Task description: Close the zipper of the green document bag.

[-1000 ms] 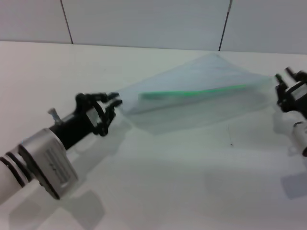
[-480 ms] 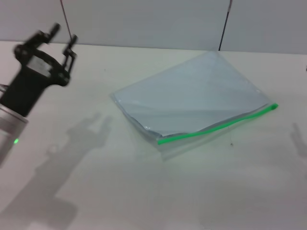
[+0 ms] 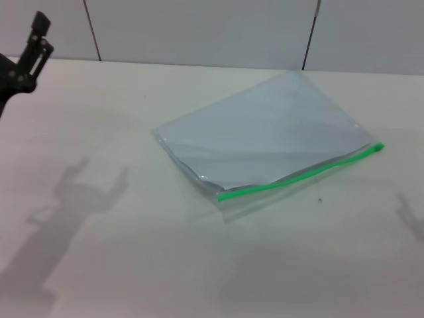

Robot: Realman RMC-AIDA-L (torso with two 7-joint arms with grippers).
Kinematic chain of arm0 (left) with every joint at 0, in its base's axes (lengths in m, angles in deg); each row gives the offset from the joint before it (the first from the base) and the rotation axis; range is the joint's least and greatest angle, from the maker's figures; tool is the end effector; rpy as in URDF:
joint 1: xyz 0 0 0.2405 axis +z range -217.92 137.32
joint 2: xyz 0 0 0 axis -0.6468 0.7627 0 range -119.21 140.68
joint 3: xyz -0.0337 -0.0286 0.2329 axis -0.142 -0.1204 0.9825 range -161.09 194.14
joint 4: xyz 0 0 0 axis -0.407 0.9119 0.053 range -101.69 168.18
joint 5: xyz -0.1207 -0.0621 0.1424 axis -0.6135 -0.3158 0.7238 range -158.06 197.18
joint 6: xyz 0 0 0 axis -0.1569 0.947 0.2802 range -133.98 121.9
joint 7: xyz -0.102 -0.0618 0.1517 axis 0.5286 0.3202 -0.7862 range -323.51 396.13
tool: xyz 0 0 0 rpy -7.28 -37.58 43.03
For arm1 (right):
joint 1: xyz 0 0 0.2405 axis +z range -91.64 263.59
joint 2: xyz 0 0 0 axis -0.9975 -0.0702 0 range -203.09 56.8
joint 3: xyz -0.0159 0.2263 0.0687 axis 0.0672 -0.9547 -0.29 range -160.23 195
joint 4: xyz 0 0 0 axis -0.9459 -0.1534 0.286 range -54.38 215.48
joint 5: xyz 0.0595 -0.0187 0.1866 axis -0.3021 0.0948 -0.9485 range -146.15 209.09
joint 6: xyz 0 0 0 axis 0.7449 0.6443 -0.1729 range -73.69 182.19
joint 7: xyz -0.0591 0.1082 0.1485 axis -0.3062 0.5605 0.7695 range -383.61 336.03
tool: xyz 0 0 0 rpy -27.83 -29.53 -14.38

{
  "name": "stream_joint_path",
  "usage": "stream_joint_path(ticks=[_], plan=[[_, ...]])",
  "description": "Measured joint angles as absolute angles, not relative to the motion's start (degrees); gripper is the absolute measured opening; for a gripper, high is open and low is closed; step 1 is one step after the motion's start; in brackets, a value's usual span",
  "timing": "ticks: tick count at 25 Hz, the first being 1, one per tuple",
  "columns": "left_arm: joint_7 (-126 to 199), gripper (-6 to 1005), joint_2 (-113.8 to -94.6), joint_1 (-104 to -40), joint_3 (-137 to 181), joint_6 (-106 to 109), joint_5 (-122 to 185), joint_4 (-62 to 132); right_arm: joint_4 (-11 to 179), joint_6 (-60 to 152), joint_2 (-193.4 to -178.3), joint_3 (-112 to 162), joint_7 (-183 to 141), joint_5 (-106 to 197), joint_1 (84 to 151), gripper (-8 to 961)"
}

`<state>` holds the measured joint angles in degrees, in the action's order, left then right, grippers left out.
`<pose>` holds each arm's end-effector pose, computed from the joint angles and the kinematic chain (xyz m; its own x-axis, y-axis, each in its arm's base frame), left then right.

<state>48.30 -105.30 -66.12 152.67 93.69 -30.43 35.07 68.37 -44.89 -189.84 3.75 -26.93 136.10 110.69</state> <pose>-0.2406 0.3312 0.0742 0.5993 -0.5122 0.6152 0.5799 -0.2521 -0.7747 0.2180 0.3190 0.0332 0.6356 0.5223 -0.5685 -0.5217 -0.2522 -0.8150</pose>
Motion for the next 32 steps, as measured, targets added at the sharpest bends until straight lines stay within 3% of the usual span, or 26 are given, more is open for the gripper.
stream_joint_path(ticks=[8,32], plan=[[51.04,870,-105.44,-66.14,152.67,93.65,-32.21,34.56,69.47,-45.27,-189.84,4.74,-22.95,136.08,111.75,890],[52.35,865,-105.65,-66.14,153.37,93.04,-31.62,34.66,69.20,-44.98,-189.86,7.72,-23.00,136.06,112.91,886]])
